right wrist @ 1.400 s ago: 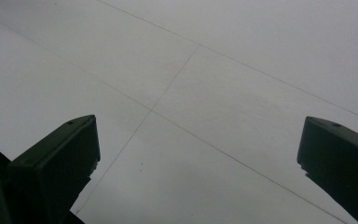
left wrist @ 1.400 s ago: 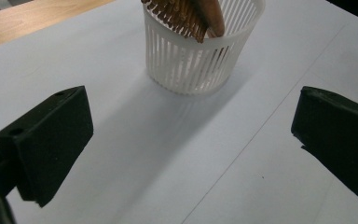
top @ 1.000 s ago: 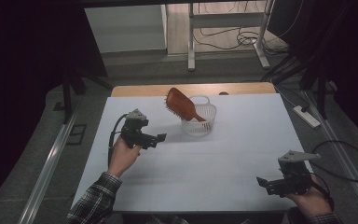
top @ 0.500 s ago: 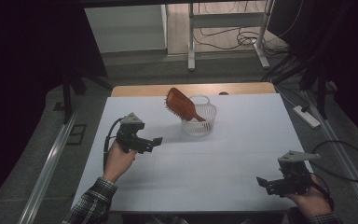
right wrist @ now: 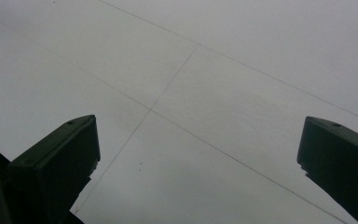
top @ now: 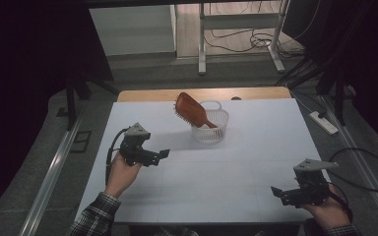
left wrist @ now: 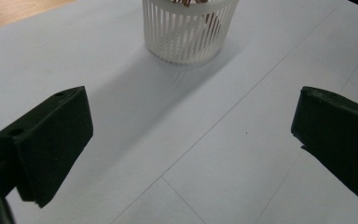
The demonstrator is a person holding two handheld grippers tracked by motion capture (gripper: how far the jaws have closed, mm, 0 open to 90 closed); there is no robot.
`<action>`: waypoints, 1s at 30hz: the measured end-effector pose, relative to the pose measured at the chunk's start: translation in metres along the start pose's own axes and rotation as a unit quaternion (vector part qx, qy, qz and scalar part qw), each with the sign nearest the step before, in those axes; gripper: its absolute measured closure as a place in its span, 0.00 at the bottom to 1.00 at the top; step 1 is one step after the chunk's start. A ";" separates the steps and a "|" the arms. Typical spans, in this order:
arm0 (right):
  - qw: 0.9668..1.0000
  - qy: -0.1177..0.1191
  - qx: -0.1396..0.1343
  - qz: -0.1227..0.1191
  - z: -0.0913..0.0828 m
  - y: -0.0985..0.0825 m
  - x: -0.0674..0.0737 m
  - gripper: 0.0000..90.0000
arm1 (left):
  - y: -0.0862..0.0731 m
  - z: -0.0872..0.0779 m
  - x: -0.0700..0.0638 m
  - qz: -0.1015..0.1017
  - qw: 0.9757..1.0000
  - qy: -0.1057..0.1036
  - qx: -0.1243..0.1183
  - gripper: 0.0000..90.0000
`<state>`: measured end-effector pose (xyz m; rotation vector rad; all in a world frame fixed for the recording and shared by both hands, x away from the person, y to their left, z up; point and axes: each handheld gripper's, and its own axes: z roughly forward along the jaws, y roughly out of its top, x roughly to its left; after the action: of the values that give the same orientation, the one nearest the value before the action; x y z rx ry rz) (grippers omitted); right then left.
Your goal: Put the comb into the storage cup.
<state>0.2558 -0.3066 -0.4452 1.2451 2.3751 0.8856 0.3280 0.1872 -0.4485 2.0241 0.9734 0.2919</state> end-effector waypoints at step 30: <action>1.000 0.001 0.002 -0.002 0.000 0.000 0.000 0.00 | -0.026 -0.029 -0.007 -0.018 1.000 0.005 -0.014 0.00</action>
<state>0.2560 -0.3061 -0.4455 1.2400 2.3809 0.8819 0.2950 0.2081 -0.4502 1.9794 1.0051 0.2964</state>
